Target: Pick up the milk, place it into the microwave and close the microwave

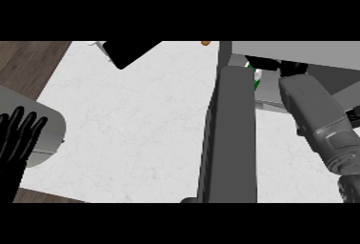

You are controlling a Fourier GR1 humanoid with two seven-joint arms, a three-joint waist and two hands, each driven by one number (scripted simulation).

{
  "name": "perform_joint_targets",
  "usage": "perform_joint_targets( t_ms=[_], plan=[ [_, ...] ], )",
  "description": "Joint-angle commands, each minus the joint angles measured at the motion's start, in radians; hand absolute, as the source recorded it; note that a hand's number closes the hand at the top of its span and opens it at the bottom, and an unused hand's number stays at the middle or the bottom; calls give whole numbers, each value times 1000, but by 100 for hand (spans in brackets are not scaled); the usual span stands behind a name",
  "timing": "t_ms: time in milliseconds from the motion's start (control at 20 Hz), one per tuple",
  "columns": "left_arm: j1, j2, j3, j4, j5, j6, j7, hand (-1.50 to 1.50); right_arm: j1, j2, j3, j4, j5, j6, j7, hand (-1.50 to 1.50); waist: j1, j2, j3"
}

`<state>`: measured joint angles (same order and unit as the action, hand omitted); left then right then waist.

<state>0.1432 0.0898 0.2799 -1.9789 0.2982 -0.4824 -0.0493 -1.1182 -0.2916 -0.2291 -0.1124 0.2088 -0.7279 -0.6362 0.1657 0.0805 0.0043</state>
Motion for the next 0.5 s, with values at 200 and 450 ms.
perform_joint_targets(
  t_ms=[200, 450],
  plan=[
    [-27, -6, -42, 26, -44, -2, 3, -150, -33, 27, -14, 38, -9, 50, 61, -150, 13, 10, 4],
    [-44, -17, -64, 13, -64, 10, 8, -150, -28, 61, -29, 37, -26, 134, 47, -150, 12, 6, 4]
  ],
)
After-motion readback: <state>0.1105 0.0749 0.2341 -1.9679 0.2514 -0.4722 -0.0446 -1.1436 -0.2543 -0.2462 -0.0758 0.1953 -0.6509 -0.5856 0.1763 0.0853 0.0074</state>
